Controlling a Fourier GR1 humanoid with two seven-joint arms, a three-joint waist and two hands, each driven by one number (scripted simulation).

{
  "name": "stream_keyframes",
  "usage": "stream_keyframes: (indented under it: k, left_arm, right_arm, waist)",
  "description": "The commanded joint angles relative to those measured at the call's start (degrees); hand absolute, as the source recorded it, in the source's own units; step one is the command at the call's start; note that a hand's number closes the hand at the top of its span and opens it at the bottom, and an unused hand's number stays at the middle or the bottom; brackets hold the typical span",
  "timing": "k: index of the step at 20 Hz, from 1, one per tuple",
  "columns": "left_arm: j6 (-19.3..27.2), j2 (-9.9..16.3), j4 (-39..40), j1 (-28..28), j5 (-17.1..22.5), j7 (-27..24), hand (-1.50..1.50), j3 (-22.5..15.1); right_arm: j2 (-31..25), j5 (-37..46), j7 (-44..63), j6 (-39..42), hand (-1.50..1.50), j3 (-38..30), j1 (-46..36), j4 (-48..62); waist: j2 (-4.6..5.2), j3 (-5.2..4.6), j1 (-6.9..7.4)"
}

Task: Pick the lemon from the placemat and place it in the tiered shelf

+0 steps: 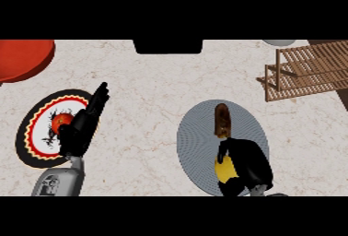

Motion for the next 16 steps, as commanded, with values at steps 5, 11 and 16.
stream_keyframes:
  k: [5,11,16]
  left_arm:
    - [0.2,-0.3,1.2,-0.6,-0.9,-0.2,0.0,-0.3]
    - [1.4,-0.7,2.3,-1.3,-0.7,-0.9,0.0,1.0]
    - [1.6,-1.8,-0.8,-1.0,-1.9,1.5,0.0,-1.3]
  right_arm:
    - [-14.4,-11.2,-20.4,-2.2,1.5,-11.4,12.9,-7.8]
    - [-6.1,-26.1,-18.2,0.0,1.5,-17.2,12.7,-20.7]
    - [-7.2,-32.2,-11.3,2.8,1.5,-24.3,12.0,-33.8]
  waist:
    - [0.05,0.04,-0.54]
    - [-0.01,0.01,-1.31]
    - [-0.03,0.0,-0.46]
